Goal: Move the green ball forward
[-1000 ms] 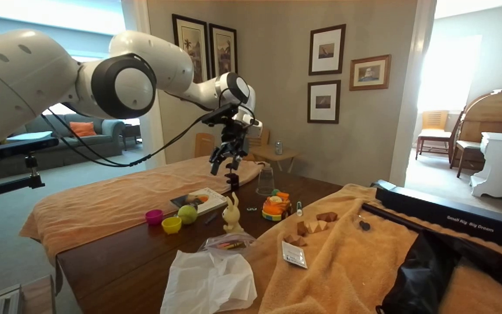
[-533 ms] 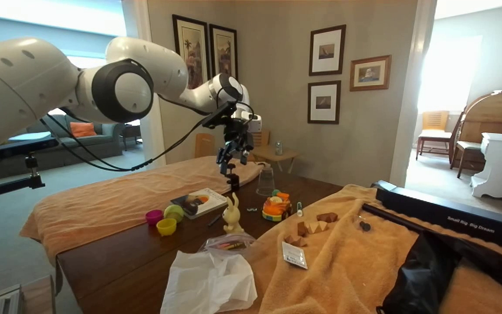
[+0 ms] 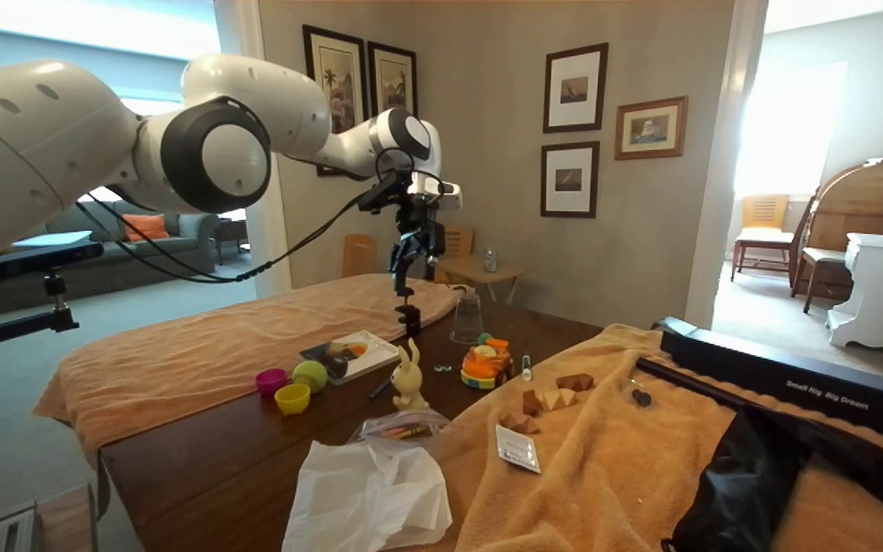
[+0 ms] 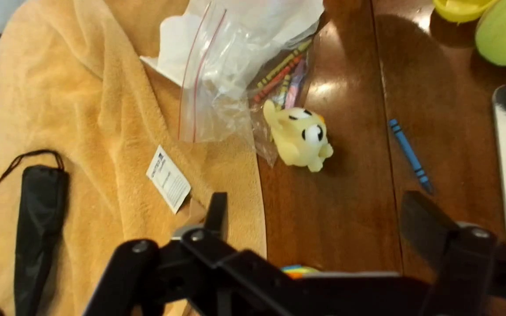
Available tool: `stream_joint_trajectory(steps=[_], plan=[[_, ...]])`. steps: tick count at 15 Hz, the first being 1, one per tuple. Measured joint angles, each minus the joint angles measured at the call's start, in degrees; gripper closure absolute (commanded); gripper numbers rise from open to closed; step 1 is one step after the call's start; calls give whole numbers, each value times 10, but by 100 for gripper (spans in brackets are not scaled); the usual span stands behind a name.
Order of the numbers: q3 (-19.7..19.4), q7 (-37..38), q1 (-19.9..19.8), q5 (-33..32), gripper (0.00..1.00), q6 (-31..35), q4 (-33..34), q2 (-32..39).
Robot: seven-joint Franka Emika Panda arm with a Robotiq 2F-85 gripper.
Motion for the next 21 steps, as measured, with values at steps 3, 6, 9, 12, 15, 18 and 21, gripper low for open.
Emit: stream_joint_trajectory(steps=[3, 6, 9, 12, 15, 18, 21], plan=[[-2, -1, 12, -13, 0, 32, -1, 1], [-2, -1, 8, -13, 0, 32, -3, 1], [-3, 0, 7, -13, 0, 38, -3, 2], [-11, 9, 12, -26, 0, 94, -4, 3], [-15, 28, 17, -35, 0, 179, -7, 3], [-4, 42, 13, -20, 0, 230, -20, 0], [25, 43, -2, 25, 0, 251, -36, -10]])
